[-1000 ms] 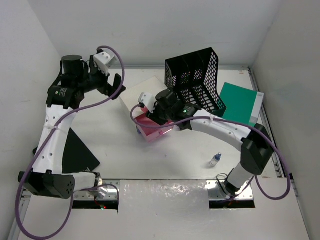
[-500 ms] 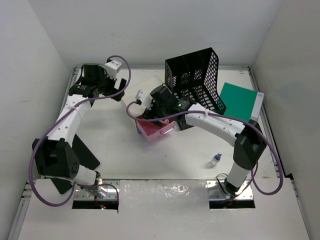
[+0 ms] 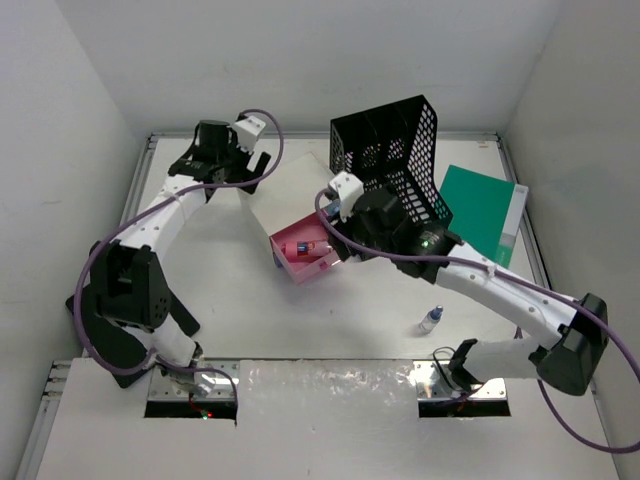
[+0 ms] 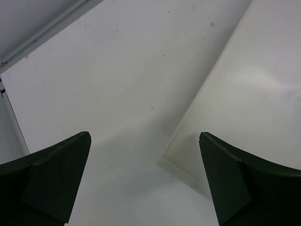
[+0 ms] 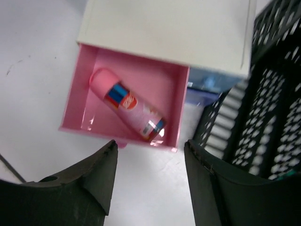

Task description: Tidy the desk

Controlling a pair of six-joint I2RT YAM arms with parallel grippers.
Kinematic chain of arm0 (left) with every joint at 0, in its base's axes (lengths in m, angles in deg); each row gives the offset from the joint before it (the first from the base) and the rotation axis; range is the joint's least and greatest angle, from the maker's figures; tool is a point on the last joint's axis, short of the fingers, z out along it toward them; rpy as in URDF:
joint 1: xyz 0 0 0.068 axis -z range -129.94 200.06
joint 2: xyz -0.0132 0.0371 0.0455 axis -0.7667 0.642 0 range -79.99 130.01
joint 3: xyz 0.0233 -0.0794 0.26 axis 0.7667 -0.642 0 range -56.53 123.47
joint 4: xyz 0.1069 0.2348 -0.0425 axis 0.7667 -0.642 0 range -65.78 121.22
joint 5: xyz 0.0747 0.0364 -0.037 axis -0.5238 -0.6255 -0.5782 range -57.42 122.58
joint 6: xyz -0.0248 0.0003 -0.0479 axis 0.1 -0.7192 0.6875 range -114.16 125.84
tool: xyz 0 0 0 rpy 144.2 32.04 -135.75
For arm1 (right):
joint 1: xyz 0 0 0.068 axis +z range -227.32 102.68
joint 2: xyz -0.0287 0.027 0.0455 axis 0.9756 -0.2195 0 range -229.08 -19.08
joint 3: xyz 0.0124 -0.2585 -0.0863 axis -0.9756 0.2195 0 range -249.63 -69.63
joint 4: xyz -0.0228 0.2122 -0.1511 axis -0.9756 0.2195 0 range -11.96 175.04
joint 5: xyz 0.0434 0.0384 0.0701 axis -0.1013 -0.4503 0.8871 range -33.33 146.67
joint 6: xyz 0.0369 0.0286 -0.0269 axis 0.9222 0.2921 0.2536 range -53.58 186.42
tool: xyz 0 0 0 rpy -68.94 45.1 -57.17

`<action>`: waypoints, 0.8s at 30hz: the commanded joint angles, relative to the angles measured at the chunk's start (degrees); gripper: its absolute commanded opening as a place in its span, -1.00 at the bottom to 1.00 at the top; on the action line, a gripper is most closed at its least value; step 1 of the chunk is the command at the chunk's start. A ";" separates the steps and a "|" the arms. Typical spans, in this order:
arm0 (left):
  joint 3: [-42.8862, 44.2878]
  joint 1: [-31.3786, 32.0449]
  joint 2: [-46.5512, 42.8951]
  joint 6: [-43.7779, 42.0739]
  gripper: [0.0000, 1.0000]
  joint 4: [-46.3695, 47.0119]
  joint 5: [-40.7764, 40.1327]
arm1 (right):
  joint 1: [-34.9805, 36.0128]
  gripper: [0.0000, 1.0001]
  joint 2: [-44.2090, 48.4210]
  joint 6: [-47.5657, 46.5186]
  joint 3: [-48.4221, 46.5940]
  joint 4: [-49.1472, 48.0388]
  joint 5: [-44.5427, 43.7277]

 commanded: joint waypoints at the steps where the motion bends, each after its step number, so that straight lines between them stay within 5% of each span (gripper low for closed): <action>1: 2.74 -0.20 1.68 -0.88 0.99 3.38 -1.13 | 1.23 0.12 2.32 13.94 9.86 -1.14 -1.99; 9: 2.39 0.95 4.50 -0.62 0.99 2.15 3.54 | 1.85 0.16 0.06 13.43 20.88 -19.58 5.37; 24: 0.63 1.12 9.15 -4.40 0.91 3.91 9.60 | 0.36 0.06 -15.33 5.78 10.07 -31.81 4.69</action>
